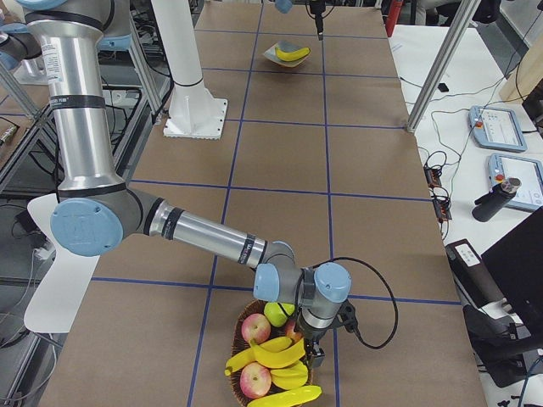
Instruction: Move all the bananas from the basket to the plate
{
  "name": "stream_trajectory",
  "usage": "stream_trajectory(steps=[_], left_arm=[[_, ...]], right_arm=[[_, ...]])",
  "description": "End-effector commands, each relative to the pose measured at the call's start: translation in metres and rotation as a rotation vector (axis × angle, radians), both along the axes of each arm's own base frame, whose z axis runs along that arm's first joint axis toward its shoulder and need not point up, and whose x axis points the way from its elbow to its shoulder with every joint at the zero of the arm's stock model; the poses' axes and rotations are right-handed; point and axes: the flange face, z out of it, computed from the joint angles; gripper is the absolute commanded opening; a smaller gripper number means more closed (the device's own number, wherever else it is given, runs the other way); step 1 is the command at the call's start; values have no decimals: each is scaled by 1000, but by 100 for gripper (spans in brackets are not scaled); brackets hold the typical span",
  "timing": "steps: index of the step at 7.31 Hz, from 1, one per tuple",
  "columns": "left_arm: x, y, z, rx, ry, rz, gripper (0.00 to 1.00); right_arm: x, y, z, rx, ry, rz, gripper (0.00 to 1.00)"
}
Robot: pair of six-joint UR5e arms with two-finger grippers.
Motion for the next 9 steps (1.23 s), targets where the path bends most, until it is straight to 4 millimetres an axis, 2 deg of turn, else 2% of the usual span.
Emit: stream_trajectory(steps=[1, 2, 3, 4, 5, 6, 7, 9], left_arm=[[1, 0, -2, 3, 1, 1, 100], [2, -3, -7, 11, 6, 1, 100], [2, -3, -7, 11, 6, 1, 100], [2, -3, -7, 11, 6, 1, 100], [2, -2, -6, 10, 4, 0, 100], [2, -2, -6, 8, 5, -1, 100], [2, -3, -7, 10, 5, -2, 100], [3, -3, -8, 12, 5, -1, 100]], right_arm=[[-2, 1, 6, -11, 2, -9, 89], [-2, 1, 6, -11, 3, -9, 77], [-2, 2, 7, -13, 5, -11, 52], [-2, 1, 6, -16, 5, -7, 16], [-2, -2, 3, -2, 5, -8, 0], [-2, -5, 1, 0, 5, -4, 0], [1, -16, -9, 16, 5, 6, 0], [15, -24, -26, 44, 1, 38, 0]])
